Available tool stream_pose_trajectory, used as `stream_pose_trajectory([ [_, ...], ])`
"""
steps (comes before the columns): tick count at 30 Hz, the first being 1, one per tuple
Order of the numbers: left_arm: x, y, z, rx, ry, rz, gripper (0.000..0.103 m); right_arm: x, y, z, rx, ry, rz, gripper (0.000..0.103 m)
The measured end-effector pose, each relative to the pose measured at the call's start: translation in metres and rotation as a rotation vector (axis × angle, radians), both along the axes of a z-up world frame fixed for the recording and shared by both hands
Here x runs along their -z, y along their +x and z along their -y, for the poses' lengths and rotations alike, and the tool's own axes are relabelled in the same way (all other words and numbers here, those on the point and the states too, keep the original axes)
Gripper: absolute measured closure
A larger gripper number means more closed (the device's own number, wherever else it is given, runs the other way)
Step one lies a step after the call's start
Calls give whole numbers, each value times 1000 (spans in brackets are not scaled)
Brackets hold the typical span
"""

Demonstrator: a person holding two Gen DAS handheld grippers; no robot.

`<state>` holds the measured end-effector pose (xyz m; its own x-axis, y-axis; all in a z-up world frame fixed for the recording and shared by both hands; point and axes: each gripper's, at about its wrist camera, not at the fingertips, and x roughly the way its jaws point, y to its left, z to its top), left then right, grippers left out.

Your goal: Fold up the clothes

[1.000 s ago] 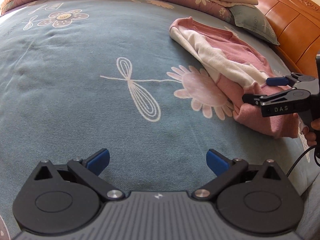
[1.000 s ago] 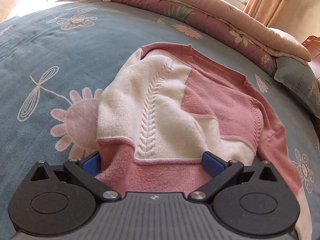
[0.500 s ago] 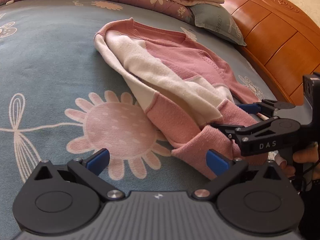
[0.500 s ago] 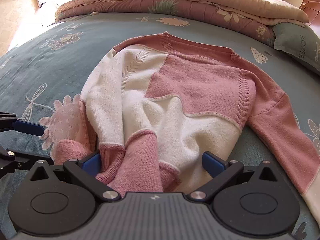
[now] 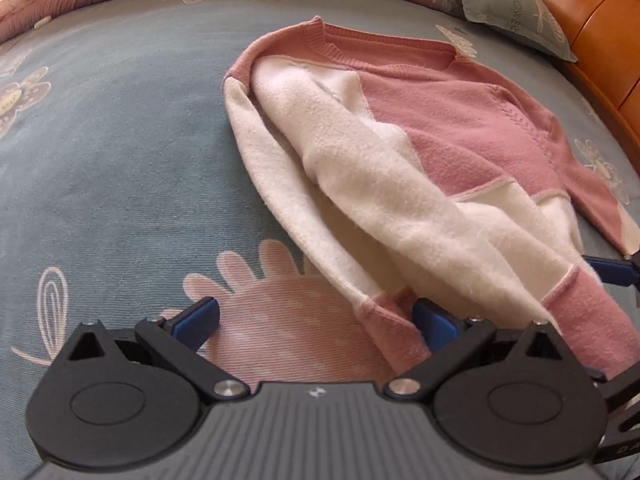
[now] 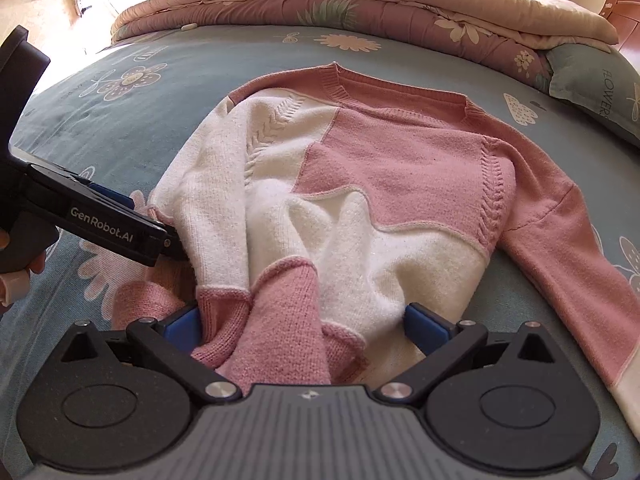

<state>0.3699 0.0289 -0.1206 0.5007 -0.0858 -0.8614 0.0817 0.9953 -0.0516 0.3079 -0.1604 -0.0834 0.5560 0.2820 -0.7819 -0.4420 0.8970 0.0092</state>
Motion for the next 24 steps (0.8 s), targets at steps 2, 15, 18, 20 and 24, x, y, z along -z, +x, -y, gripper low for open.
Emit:
stream_pose_trajectory([
  [2,2,-3,-7,-10,40,-7,1,0,-1,0,-1,2,0,0],
  [15,-4,-5,-3,25,-267,-48,2,0,1,3,0,21,-14,0],
  [18,0,-3,-3,39,-324,-58,2,0,1,5,-2,27,-18,0],
  [20,2,-2,-8,46,-359,-59,1,1,2,5,-4,34,-22,0],
  [24,6,-1,-28,52,-476,-41,1,2,4,8,-2,53,-35,0],
])
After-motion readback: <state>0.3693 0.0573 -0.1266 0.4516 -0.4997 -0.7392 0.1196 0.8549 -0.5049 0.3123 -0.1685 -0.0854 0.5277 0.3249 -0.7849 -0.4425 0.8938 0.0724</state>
